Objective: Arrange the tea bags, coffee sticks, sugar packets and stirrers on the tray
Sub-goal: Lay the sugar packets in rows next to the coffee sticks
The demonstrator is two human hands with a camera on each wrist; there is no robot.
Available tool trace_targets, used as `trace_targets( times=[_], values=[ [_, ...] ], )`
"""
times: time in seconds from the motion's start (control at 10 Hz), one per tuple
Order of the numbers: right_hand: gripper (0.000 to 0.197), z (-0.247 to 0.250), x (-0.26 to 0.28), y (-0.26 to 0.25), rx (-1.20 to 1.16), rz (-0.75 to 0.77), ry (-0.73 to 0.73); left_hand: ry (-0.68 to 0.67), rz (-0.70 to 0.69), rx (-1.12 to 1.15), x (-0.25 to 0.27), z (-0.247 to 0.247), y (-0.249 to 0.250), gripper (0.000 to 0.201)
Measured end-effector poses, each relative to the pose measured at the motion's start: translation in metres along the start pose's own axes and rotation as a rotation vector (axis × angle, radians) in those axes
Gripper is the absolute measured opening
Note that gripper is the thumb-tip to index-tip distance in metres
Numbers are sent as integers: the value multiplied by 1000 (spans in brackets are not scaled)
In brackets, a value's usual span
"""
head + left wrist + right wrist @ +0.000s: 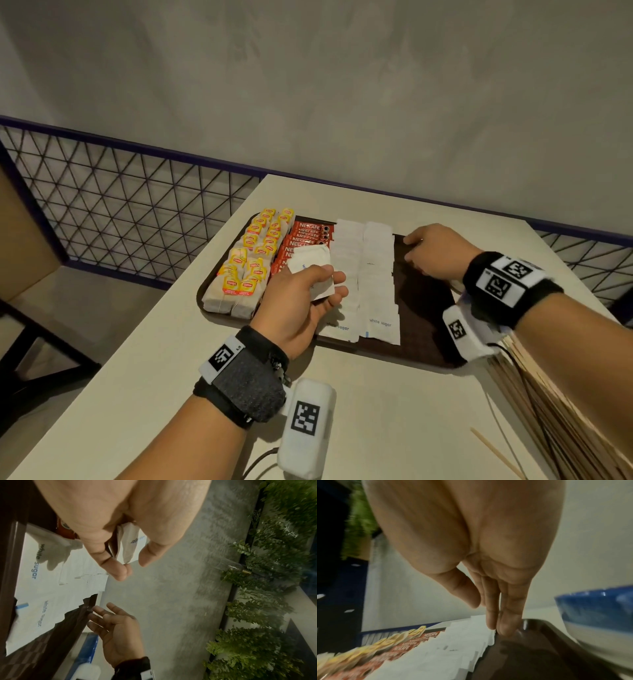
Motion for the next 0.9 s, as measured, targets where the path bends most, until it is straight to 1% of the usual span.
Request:
trace_targets(
  times=[0.1, 0.2, 0.3, 0.4, 0.5, 0.6, 0.7, 0.8, 0.9],
  values=[
    [29, -15, -25, 10, -18, -42, -64, 3, -6, 8, 0, 1, 2, 16],
    [27, -28, -32, 10, -123, -151, -112, 11, -11, 18, -2, 3, 3, 16],
    [34, -36, -47, 8, 59, -120, -119, 12, -8, 18, -1, 3, 2, 16],
    [39, -34, -58, 5, 206, -84, -1, 3, -10, 21, -2, 3, 2, 17],
    [37, -33, -63, 0, 192, -113, 2, 5, -12, 28, -3, 3, 3, 17],
    [36, -34, -62, 6, 45, -108, 5, 6, -11, 21, -5, 5, 2, 16],
    [29, -39, -64, 17, -434, -220, -34, 0, -17, 15, -5, 4, 2, 17],
    [28, -37, -67, 15, -354, -219, -34, 3, -25, 18, -6, 5, 3, 15],
    [27, -35, -68, 12, -363, -228, -48, 2, -29, 12, -7, 5, 2, 14]
  ],
)
Point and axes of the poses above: each hand's wrist, its own x-axis away from the middle knuckle, its own z-axis out of the back of the hand, y = z × x, the point moved 8 cm from there along -x, towards the middle knuckle, and after that the axes turned 3 degrees about y, right-handed, at the moved point
